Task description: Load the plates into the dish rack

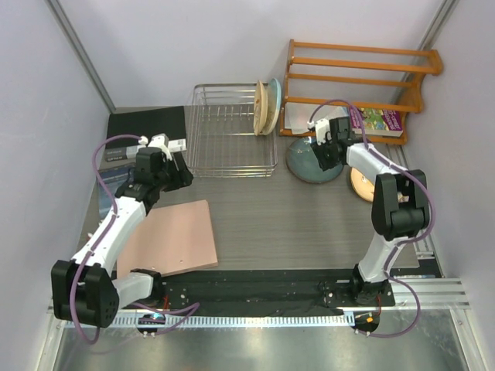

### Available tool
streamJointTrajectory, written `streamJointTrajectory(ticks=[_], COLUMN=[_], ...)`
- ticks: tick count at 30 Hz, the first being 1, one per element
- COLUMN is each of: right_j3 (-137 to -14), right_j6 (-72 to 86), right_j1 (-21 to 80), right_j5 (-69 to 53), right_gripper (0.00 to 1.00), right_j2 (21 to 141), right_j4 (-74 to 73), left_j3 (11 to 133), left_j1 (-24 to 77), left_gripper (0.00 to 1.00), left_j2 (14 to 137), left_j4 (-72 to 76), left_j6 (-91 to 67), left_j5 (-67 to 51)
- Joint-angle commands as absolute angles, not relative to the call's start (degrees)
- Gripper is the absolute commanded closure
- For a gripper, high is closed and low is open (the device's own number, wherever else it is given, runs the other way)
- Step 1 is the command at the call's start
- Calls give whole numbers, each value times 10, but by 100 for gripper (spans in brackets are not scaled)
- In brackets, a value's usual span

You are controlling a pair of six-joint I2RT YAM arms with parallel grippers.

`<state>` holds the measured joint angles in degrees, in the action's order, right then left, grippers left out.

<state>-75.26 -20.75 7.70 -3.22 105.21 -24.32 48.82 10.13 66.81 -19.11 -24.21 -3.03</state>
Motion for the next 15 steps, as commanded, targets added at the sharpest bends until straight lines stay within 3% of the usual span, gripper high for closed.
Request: streamJointTrajectory(ticks=[1, 3, 5, 15], right_j3=[-674, -630, -600, -399], right_j6=[-329, -378, -409, -533], right_j1=[78, 78, 80, 155], right_j5=[-78, -104, -117, -41], right_gripper=[59, 54, 40, 39], right_j2=[948, 907, 882, 821], right_j4=[-214, -206, -191, 65], left_j3=[490, 491, 490, 482], left_j1=[77, 67, 64, 57], left_gripper=[36, 36, 36, 36], left_j2=[674, 680, 683, 690], left_j4=[-171, -166, -161, -156], left_j6=[-229, -227, -221, -211], left_j5=[-33, -33, -33, -33])
